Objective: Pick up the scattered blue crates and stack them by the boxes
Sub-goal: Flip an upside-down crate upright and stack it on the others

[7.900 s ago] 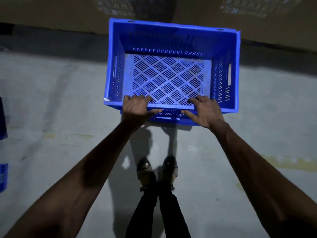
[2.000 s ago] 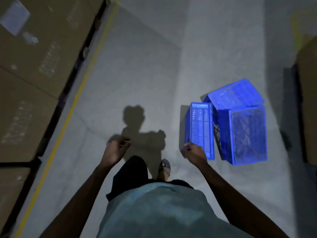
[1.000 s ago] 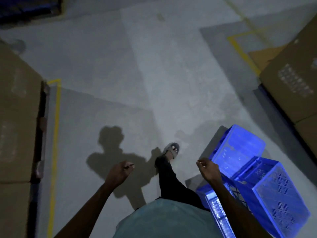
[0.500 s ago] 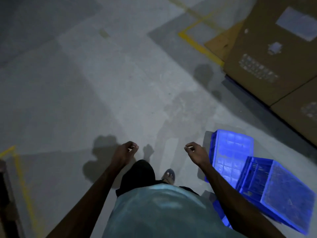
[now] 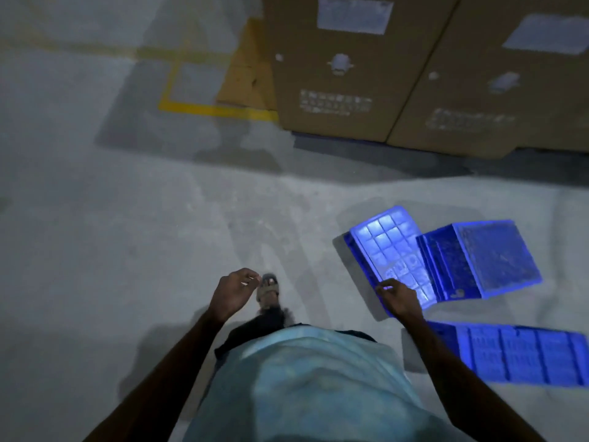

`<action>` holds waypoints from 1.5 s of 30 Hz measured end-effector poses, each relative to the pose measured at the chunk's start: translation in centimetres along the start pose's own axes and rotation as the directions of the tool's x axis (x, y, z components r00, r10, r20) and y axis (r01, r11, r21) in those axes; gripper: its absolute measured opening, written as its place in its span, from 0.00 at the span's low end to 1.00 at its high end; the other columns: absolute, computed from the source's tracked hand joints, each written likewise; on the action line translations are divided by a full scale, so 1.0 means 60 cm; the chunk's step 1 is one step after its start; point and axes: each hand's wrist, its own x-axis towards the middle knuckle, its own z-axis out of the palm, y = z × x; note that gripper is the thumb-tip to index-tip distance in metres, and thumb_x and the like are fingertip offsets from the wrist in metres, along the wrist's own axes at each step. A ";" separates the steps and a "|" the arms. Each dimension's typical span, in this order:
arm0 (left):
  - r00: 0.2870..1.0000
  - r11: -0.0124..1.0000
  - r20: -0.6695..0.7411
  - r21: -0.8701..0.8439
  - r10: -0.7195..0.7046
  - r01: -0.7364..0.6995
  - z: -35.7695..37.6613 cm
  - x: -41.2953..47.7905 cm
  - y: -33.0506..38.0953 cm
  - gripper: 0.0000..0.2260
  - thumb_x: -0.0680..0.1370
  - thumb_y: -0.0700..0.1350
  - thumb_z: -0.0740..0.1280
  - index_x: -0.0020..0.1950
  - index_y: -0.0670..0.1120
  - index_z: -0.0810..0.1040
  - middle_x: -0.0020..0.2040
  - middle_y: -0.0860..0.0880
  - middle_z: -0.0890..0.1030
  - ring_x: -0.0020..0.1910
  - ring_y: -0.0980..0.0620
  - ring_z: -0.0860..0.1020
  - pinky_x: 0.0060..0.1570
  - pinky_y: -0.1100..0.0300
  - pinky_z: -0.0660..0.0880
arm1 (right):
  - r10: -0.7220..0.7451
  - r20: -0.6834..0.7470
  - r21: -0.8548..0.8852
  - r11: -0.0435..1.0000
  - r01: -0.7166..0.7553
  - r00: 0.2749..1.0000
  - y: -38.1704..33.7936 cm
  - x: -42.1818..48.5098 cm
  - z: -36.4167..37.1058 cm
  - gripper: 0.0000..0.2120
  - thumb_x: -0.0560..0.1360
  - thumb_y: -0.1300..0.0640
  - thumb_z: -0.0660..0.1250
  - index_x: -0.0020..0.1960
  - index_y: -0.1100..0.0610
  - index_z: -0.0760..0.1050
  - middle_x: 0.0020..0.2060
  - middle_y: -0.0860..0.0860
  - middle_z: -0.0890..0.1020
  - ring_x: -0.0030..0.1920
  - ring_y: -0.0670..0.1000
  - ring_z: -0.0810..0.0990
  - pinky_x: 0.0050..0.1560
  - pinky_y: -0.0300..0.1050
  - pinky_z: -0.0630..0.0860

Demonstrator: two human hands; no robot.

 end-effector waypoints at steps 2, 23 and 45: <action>0.996 0.997 0.059 0.030 0.065 -0.067 -0.040 0.057 0.029 0.10 0.78 0.44 0.73 0.42 0.59 0.81 0.37 0.71 0.81 0.40 0.73 0.79 0.45 0.76 0.70 | 0.092 -0.080 0.096 0.992 -0.084 0.993 -0.013 -0.005 0.009 0.26 0.69 0.36 0.61 0.54 0.53 0.82 0.48 0.56 0.87 0.54 0.59 0.84 0.55 0.50 0.75; 0.724 0.765 0.608 0.280 0.326 -0.580 0.038 0.403 0.379 0.03 0.80 0.48 0.71 0.49 0.52 0.85 0.48 0.56 0.86 0.49 0.57 0.82 0.50 0.62 0.74 | 0.577 -0.275 0.627 0.714 -0.312 0.769 -0.024 0.038 0.029 0.04 0.76 0.47 0.70 0.50 0.46 0.80 0.46 0.50 0.87 0.54 0.56 0.83 0.51 0.47 0.75; 0.619 0.796 0.711 0.139 0.334 -0.589 0.870 0.640 0.590 0.05 0.78 0.47 0.71 0.43 0.49 0.82 0.43 0.48 0.84 0.49 0.44 0.83 0.55 0.52 0.78 | 0.918 -0.247 0.956 0.283 -0.076 0.311 0.444 0.497 -0.091 0.15 0.80 0.45 0.65 0.58 0.54 0.80 0.50 0.53 0.83 0.50 0.55 0.80 0.54 0.47 0.74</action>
